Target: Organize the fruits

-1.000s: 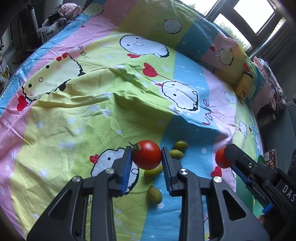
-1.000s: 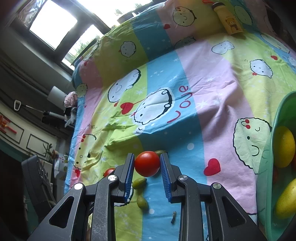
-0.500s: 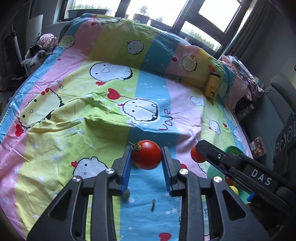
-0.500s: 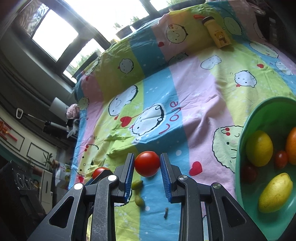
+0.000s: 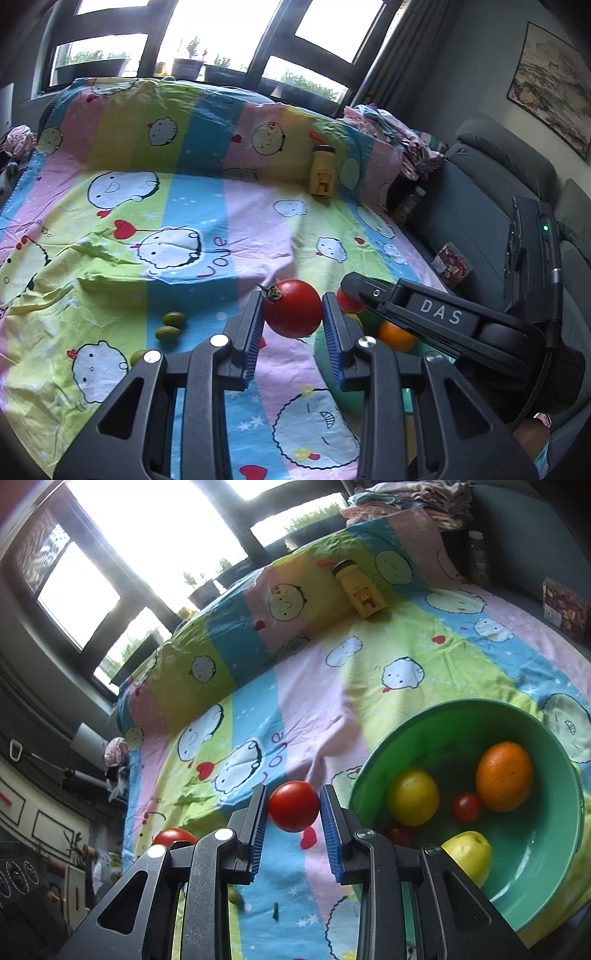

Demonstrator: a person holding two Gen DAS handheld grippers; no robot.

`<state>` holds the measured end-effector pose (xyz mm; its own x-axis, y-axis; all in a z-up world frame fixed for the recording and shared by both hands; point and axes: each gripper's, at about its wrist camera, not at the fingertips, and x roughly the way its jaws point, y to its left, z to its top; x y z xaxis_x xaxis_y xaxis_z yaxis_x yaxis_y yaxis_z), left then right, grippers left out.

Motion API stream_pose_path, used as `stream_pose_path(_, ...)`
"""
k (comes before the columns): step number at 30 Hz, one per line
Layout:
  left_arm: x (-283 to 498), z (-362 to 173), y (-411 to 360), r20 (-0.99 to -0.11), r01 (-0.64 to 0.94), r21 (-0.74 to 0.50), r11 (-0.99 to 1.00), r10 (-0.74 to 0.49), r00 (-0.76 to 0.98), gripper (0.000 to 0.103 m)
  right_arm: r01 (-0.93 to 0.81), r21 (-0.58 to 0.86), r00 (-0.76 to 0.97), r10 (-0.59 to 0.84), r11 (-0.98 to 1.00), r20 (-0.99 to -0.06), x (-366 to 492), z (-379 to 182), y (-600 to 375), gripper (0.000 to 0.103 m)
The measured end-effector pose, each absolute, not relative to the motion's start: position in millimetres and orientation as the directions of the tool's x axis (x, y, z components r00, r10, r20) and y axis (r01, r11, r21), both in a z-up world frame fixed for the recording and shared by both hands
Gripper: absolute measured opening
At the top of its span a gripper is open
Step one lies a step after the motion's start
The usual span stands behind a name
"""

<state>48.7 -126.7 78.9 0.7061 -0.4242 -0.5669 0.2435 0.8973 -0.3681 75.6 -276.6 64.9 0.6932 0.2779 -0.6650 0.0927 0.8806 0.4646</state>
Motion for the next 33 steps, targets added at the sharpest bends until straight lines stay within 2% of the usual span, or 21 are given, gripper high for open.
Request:
stream_pose_path(7, 49, 76, -156, -0.548, 0.359, -0.39, 0.848, -0.527, 0.649, 0.031, 0.174, 0.452, 0.719, 0.201, 0.875, -0.665, 66, 68, -308, 0.031)
stream_pose_path(14, 53, 64, -181, -0.56, 0.437, -0.416, 0.798, -0.603, 0.568, 0.031, 0.216, 0.465, 0.717, 0.184, 0.858, -0.673, 61, 62, -332, 0.031)
stream_pose_path(33, 63, 29, -220, -0.634, 0.483, -0.468, 0.74, -0.662, 0.399, 0.031, 0.332, 0.436, 0.637, 0.142, 0.837, -0.758, 71, 30, -362, 0.031)
